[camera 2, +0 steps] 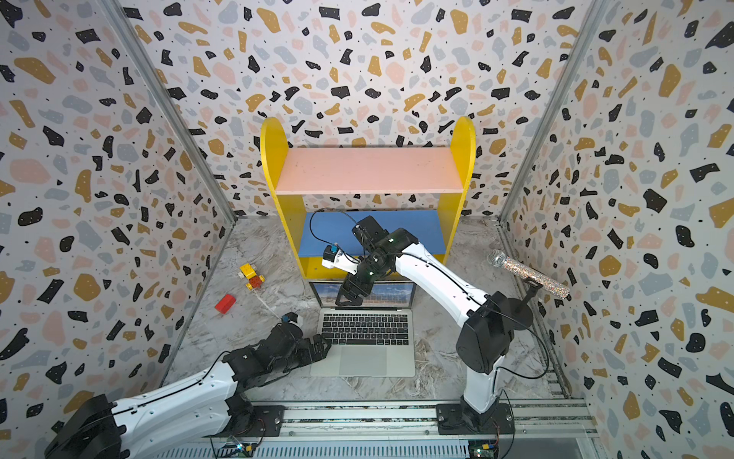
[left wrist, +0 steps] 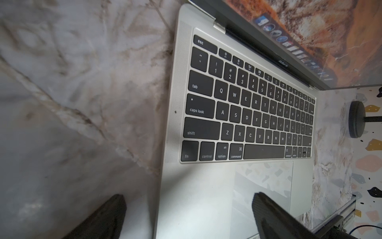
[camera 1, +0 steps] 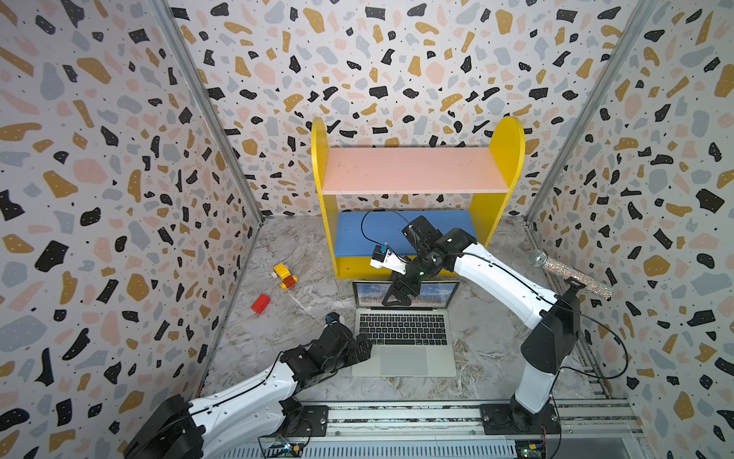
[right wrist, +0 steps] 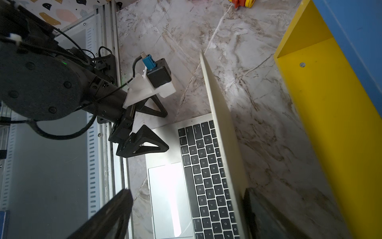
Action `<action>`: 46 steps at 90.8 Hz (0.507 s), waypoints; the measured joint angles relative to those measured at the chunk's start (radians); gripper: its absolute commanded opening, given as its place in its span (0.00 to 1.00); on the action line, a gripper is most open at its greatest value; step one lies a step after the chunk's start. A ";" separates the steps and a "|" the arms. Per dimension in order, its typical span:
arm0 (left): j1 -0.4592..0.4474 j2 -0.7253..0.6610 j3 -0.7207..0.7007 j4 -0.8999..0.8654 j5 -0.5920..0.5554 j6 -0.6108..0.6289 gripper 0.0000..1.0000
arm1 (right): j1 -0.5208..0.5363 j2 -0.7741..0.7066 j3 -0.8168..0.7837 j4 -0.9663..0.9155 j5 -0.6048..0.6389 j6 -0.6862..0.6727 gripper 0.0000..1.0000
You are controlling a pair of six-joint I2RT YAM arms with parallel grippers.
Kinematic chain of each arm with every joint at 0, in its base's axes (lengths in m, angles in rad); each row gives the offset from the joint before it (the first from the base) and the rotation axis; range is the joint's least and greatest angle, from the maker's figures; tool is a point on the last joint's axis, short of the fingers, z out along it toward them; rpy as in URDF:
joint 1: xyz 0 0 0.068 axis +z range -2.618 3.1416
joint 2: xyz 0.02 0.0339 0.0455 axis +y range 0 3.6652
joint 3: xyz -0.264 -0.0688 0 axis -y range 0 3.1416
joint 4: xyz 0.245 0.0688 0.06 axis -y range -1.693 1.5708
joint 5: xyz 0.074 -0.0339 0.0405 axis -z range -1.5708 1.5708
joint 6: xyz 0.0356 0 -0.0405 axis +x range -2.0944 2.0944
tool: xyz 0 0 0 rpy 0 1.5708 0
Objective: Close the laptop lid and set it aside
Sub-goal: Close the lid of the laptop.
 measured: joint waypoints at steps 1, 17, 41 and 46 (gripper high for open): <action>0.000 -0.002 0.000 -0.003 0.000 0.000 1.00 | 0.000 0.000 0.000 0.000 0.001 0.000 0.89; 0.000 -0.044 0.000 -0.065 -0.014 0.000 1.00 | 0.004 -0.004 -0.005 0.001 0.006 0.001 0.89; 0.000 -0.168 0.000 -0.195 -0.062 0.000 1.00 | 0.015 -0.023 -0.034 0.013 0.010 0.002 0.89; 0.000 -0.192 0.000 -0.220 -0.073 0.001 1.00 | 0.017 -0.025 -0.035 0.012 0.013 0.003 0.89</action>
